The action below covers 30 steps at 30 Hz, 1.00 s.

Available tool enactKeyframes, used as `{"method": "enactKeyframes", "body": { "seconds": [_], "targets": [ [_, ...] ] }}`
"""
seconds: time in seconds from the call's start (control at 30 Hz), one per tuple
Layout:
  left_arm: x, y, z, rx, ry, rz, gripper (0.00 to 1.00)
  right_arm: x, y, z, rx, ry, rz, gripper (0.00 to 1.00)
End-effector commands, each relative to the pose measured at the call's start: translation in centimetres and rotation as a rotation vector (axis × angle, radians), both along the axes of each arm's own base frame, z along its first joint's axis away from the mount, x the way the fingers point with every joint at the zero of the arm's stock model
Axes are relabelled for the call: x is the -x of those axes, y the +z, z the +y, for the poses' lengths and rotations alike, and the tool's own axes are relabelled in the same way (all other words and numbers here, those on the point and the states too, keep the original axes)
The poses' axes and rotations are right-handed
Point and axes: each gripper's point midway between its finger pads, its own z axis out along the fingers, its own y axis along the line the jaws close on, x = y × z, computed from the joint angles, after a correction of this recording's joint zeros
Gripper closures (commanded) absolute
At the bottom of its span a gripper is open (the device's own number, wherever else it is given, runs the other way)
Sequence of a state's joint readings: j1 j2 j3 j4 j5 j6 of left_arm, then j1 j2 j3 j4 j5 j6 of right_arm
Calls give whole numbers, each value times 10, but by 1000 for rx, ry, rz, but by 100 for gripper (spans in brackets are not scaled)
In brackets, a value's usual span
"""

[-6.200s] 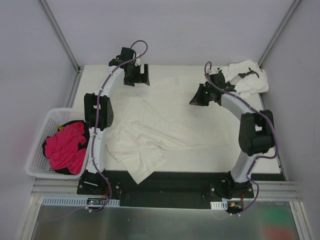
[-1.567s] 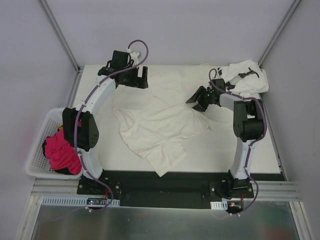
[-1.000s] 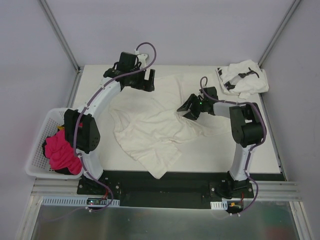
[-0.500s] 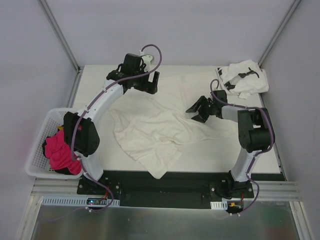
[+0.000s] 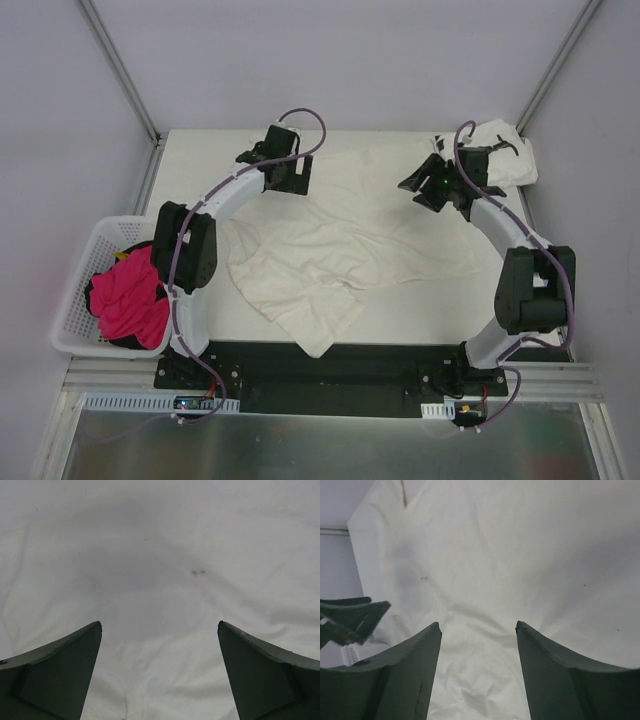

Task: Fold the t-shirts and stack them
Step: Flatten out the tshirt

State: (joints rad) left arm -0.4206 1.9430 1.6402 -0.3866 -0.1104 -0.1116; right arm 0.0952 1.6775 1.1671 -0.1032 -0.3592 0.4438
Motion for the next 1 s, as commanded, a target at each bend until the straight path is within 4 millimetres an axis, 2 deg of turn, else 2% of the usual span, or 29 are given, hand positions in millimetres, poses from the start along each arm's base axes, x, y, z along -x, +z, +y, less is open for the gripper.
{"method": "enactKeyframes", "body": {
  "seconds": [0.0,0.03,0.07,0.1,0.17,0.33,0.5,0.8,0.97],
  "targets": [
    [-38,-9,40,47,263,-21,1,1,62,-16,64,-18,-173,35],
    [-43,-18,42,84,318,-2,1,3,74,-19,71,-22,-204,35],
    [-50,-14,45,116,348,-7,1,5,77,-21,79,-25,-215,35],
    [-56,-16,54,151,385,4,1,8,79,-23,79,-26,-222,35],
    [-63,-24,60,209,455,25,1,11,86,-28,81,-33,-242,35],
    [-72,-33,77,255,562,38,1,16,89,-39,84,-51,-254,34],
    [-75,-38,85,302,612,60,1,19,99,-43,65,-71,-282,34],
    [-78,-48,86,350,638,105,1,17,122,-43,26,-89,-325,34],
    [-76,-60,93,368,685,136,1,19,128,-45,26,-92,-338,34]
  ]
}}
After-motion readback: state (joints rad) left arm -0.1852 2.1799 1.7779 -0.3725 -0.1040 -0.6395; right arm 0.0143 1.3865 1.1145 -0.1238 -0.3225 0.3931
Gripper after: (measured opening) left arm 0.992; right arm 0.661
